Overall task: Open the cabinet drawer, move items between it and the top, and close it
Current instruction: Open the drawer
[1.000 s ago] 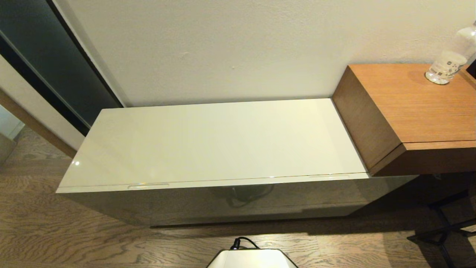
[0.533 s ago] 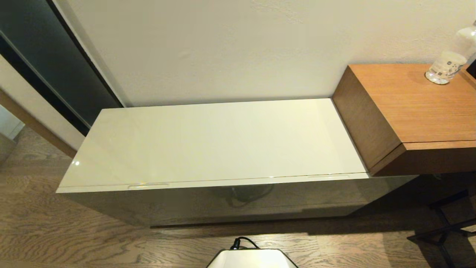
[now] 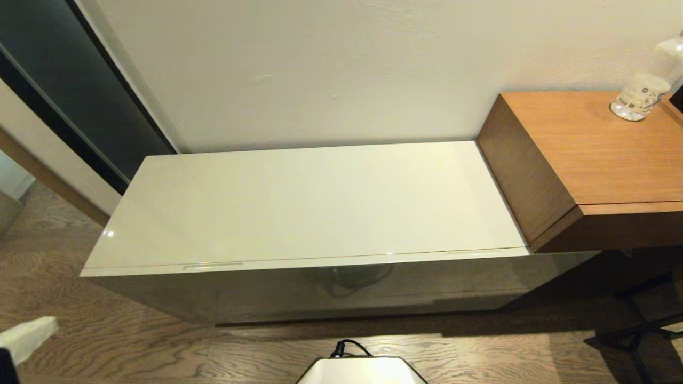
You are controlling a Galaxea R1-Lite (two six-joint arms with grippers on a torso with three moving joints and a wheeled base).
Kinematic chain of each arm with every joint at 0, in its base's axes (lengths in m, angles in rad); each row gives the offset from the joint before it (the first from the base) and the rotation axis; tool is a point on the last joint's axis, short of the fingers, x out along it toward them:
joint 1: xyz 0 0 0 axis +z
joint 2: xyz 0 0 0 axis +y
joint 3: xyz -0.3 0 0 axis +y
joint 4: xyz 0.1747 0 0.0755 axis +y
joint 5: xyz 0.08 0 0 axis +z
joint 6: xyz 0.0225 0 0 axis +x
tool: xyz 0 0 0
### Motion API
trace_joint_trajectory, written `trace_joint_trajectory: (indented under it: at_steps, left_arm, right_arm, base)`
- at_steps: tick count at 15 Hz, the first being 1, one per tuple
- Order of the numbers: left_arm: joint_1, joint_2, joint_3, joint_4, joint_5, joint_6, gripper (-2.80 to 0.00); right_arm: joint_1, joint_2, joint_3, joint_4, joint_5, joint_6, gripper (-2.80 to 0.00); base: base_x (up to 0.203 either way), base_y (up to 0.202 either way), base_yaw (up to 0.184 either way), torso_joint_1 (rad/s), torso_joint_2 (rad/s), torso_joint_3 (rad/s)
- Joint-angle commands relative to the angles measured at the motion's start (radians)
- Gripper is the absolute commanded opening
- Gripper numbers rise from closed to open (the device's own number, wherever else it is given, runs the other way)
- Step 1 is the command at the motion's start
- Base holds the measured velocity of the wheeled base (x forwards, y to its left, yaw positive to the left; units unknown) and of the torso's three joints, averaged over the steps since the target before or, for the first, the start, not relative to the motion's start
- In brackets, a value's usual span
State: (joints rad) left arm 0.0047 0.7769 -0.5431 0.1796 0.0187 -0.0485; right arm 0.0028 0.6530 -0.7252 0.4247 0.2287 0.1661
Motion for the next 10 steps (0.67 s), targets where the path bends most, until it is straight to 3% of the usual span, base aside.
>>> trace_joint_trajectory:
  at_steps: [1,3,6,10]
  left_arm:
    - [-0.001,0.215,-0.025,-0.036,-0.002,0.000,-2.80]
    - [-0.001,0.380,-0.031,-0.165,-0.006,0.001,-2.80]
    - [-0.002,0.541,-0.044,-0.359,-0.016,0.000,-2.80]
    - [-0.003,0.706,-0.106,-0.375,-0.017,-0.004,-2.80]
  right_arm:
    - [0.015,0.206,-0.042,0.058,0.012,-0.032,-2.80]
    - [0.048,0.346,-0.077,0.111,0.021,-0.078,-2.80]
    - [0.135,0.527,-0.128,0.104,0.023,-0.081,-2.80]
    - [0.244,0.865,-0.164,-0.143,-0.054,-0.013,-2.80]
  base:
    - [0.000,0.000,0.000,0.000,0.00,0.000]
    - [0.000,0.000,0.000,0.000,0.00,0.000]
    - [0.000,0.000,0.000,0.000,0.00,0.000]
    - [0.000,0.000,0.000,0.000,0.00,0.000]
